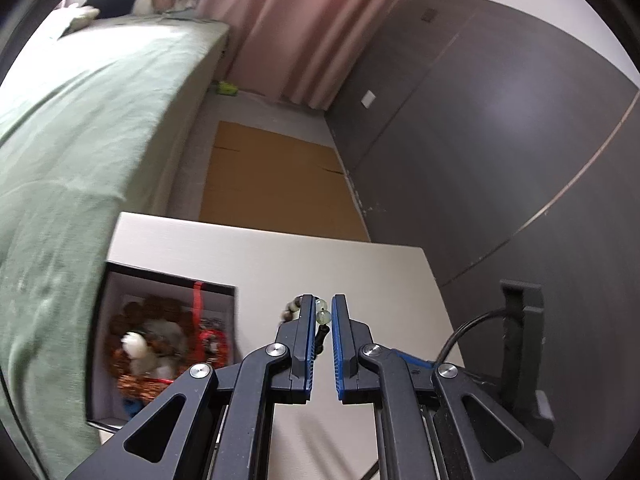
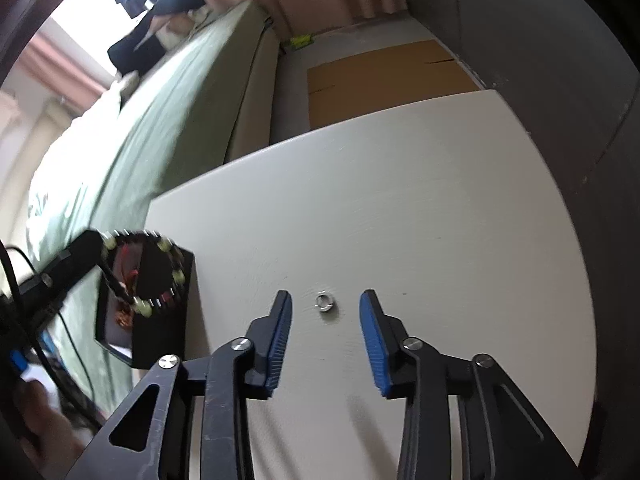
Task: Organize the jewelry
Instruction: 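Close the right tool on the small silver ring while the left tool lifts the bracelet, then carry the bead bracelet and silver ring over the black box and open both tools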
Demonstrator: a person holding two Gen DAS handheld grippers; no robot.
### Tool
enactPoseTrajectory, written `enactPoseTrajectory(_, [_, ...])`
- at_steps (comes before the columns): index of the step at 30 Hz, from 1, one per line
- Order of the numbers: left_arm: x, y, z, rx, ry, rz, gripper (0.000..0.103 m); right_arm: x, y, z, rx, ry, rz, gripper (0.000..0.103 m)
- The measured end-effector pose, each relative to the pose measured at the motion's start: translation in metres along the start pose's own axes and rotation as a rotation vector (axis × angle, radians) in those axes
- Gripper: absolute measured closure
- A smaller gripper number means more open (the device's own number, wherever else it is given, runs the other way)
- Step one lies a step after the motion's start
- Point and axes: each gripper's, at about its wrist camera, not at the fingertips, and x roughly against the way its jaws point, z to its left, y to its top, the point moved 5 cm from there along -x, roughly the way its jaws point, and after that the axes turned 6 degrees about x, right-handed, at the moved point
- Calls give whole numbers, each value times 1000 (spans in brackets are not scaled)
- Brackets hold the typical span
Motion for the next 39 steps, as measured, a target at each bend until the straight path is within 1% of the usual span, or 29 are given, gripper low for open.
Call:
enactPoseTrajectory(2, [7, 1, 6, 11, -3, -12, 95, -4, -2, 3, 23, -18, 11, 72])
enactPoseTrajectory(9, [30, 7, 21, 45, -19, -49, 95, -12, -4, 12, 92, -109, 30, 73])
enactPoseTrajectory(13, [49, 9, 25, 48, -30, -75, 95, -19, -7, 17, 149, -177, 49, 83])
enactPoseTrajectory(14, [53, 9, 28, 48, -28, -77, 95, -18, -7, 19, 165, -191, 50, 88])
enactPoseTrajectory(17, [60, 9, 35, 56, -21, -78, 95, -19, -7, 23, 206, -214, 52, 89])
enactPoseTrajectory(20, [64, 8, 42, 63, -8, -73, 95, -18, -5, 22, 213, -214, 52, 89])
enactPoseTrajectory(22, [65, 5, 43, 65, -8, -63, 95, -16, -5, 21, 203, -198, 51, 89])
enactPoseTrajectory(28, [60, -3, 47, 63, -41, -18, 95, 0, 2, 29, 190, -160, 4, 89])
enactPoseTrajectory(30, [57, -3, 50, 60, -24, -9, 95, 4, 3, 31, 191, -156, -6, 89])
enactPoseTrajectory(31, [51, -4, 54, 58, 0, 6, 95, 5, 3, 31, 188, -152, -9, 89])
enactPoseTrajectory(32, [43, -5, 61, 63, 50, 28, 95, 6, 3, 31, 187, -150, -11, 89])
enactPoseTrajectory(33, [34, -7, 72, 77, 118, 50, 95, 7, 3, 32, 186, -149, -13, 89])
enactPoseTrajectory(35, [26, -9, 85, 112, 173, 81, 95, 7, 6, 32, 186, -144, -19, 89])
enactPoseTrajectory(36, [24, -9, 89, 138, 158, 100, 94, 7, 7, 35, 186, -139, -22, 89])
enactPoseTrajectory(38, [25, -8, 92, 163, 119, 102, 93, 10, 8, 36, 185, -124, -31, 89])
enactPoseTrajectory(39, [28, -7, 93, 168, 113, 93, 85, 12, 8, 37, 185, -118, -38, 89])
